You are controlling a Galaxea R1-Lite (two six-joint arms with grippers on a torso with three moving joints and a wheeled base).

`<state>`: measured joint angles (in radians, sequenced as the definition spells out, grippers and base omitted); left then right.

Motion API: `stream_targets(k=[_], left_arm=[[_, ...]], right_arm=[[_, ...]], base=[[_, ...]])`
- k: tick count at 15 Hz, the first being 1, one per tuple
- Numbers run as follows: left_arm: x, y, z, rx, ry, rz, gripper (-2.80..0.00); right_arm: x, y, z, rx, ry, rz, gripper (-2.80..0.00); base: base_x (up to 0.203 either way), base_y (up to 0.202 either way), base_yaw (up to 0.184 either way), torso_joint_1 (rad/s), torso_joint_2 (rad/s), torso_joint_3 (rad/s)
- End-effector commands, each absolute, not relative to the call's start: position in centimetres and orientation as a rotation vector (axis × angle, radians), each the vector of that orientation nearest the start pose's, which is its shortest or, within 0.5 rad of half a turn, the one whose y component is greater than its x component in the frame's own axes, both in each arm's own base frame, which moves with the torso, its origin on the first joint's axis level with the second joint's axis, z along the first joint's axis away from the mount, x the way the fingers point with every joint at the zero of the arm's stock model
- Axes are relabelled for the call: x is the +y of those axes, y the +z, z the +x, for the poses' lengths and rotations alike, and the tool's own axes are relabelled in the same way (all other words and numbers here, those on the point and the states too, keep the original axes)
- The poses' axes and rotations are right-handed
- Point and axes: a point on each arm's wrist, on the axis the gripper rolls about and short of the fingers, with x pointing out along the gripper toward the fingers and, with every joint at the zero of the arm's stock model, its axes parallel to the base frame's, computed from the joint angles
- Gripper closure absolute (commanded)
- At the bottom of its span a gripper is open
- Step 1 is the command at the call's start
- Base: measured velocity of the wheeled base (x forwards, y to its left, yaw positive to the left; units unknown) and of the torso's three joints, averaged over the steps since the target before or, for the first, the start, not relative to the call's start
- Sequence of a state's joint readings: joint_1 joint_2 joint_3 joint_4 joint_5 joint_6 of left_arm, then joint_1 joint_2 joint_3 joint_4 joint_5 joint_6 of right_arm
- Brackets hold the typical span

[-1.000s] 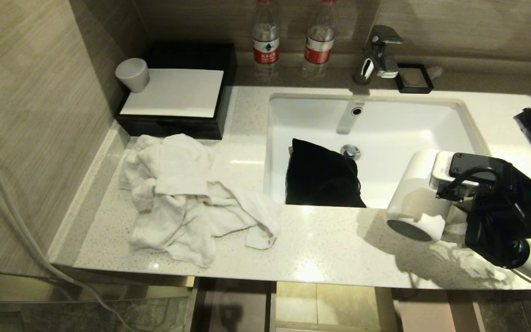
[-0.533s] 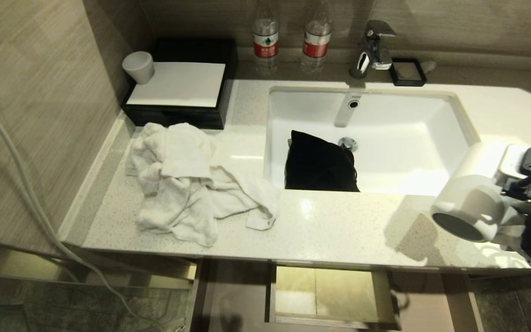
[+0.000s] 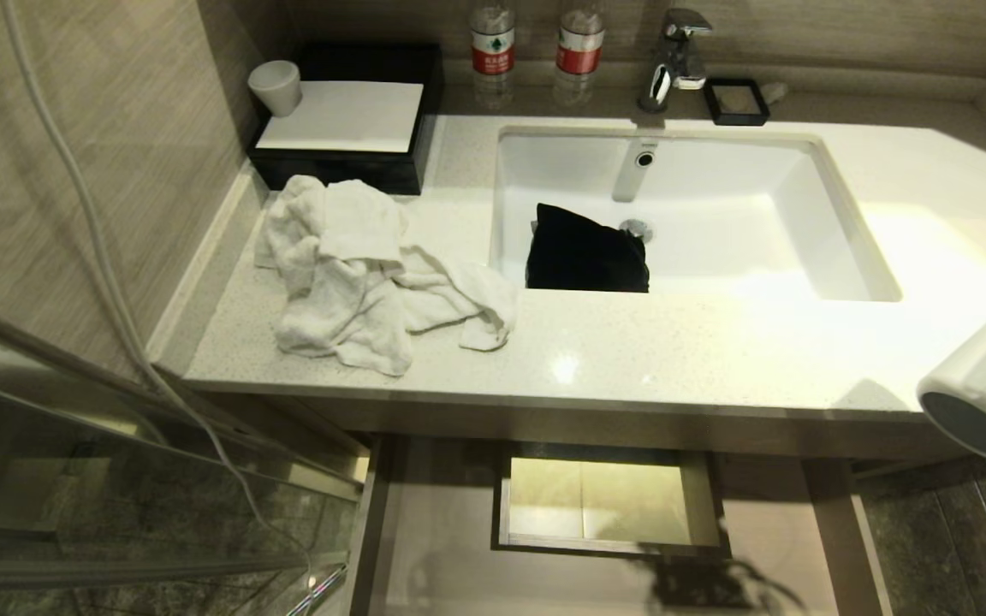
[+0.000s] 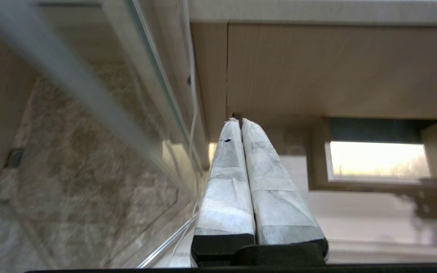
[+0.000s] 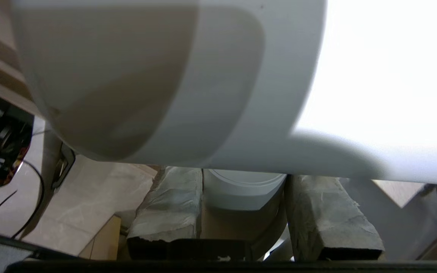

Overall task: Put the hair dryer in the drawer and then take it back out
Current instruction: Put it into the drawer

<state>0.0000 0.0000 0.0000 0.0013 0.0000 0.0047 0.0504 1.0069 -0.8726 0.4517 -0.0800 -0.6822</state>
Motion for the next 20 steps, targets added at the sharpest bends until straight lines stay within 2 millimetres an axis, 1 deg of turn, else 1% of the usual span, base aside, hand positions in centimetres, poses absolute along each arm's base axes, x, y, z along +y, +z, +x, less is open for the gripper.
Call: stream_targets(k=[1,3,4,5,6,14,17,20], left_arm=[[0.0,7.5,-2.3,0.003,0.000,0.005,0.00],[0.0,7.5,-2.3,0.003,0.000,0.005,0.00],[0.0,7.5,-2.3,0.003,0.000,0.005,0.00],[0.0,7.5,-2.3,0.003,0.000,0.005,0.00],[0.0,7.5,-2.3,0.003,0.000,0.005,0.00],[0.0,7.5,-2.3,0.003,0.000,0.005,0.00],[0.0,7.5,-2.3,0.003,0.000,0.005,0.00],[0.0,7.5,-2.3,0.003,0.000,0.005,0.00]], right_arm=[[-0.2,25.1,9.1,0.522,0.062,-0.637,0.00],[-0.3,24.7,8.1,0.517,0.003,-0.573,0.00],[-0.3,24.7,8.0,0.517,0.001,-0.572,0.00],[-0.3,24.6,7.2,0.500,-0.008,-0.568,0.00],[-0.4,24.3,7.0,0.502,-0.011,-0.565,0.00],[-0.4,23.7,6.4,0.496,-0.016,-0.548,0.00],[-0.4,23.6,6.4,0.497,-0.016,-0.548,0.00],[-0.4,23.1,6.3,0.501,-0.015,-0.548,0.00]], base=[[0.000,0.000,0.000,-0.333,0.17,-0.162],[0.000,0.000,0.000,-0.303,0.14,-0.169],[0.000,0.000,0.000,-0.301,0.11,-0.184],[0.000,0.000,0.000,-0.289,0.11,-0.184],[0.000,0.000,0.000,-0.303,0.10,-0.198],[0.000,0.000,0.000,-0.259,0.03,-0.231],[0.000,0.000,0.000,-0.220,-0.05,-0.264],[0.000,0.000,0.000,-0.198,-0.09,-0.289]])
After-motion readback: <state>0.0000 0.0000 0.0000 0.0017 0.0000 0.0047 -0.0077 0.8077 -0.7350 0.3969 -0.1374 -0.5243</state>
